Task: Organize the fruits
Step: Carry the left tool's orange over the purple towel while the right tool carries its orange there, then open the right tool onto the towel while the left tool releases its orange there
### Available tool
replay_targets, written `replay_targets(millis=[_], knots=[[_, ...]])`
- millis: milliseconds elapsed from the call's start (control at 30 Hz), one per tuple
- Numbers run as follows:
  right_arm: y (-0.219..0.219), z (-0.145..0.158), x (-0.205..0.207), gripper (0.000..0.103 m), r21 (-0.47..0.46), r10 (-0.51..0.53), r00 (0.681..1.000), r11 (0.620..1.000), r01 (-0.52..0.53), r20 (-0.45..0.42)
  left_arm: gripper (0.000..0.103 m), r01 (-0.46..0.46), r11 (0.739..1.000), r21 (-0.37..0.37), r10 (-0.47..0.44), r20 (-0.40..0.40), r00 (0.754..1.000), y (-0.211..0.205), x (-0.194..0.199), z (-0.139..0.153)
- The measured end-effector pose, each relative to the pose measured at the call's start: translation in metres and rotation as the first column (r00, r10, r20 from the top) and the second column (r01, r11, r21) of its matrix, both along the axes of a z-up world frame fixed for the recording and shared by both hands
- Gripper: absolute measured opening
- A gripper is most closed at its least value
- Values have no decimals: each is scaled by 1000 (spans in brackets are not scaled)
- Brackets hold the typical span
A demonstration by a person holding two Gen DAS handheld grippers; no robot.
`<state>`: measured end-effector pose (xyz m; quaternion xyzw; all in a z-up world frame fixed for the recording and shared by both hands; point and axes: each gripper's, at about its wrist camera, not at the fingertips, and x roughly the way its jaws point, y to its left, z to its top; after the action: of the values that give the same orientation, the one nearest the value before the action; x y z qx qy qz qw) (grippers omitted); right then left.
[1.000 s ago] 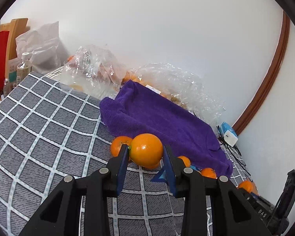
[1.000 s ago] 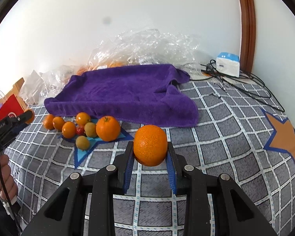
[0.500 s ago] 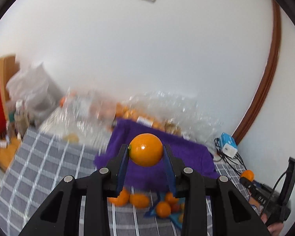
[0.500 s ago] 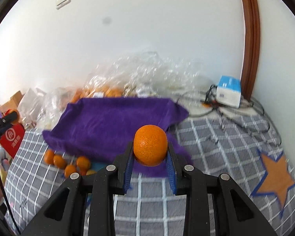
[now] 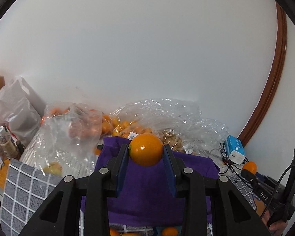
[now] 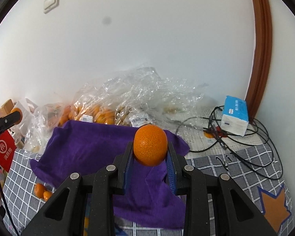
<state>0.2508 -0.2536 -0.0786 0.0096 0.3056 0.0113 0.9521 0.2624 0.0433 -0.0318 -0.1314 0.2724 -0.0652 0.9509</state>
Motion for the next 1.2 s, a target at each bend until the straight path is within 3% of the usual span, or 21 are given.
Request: replay_targets(millis=[200, 600, 867, 1200], knots=[[-1, -23, 27, 31, 0, -11, 999, 1000, 11, -51, 33, 9, 1000, -9, -9, -62, 998, -9, 32, -26], [5, -69, 67, 31, -32, -9, 989, 999, 4, -149, 33, 27, 997, 66, -16, -164, 986, -29, 80, -80], [3, -98, 84, 31, -27, -12, 975, 1000, 7, -223, 33, 57, 990, 128, -26, -236, 972, -40, 90, -105], [14, -110, 91, 31, -58, 5, 966, 998, -21, -258, 33, 46, 984, 174, 7, -293, 956, -41, 96, -119]])
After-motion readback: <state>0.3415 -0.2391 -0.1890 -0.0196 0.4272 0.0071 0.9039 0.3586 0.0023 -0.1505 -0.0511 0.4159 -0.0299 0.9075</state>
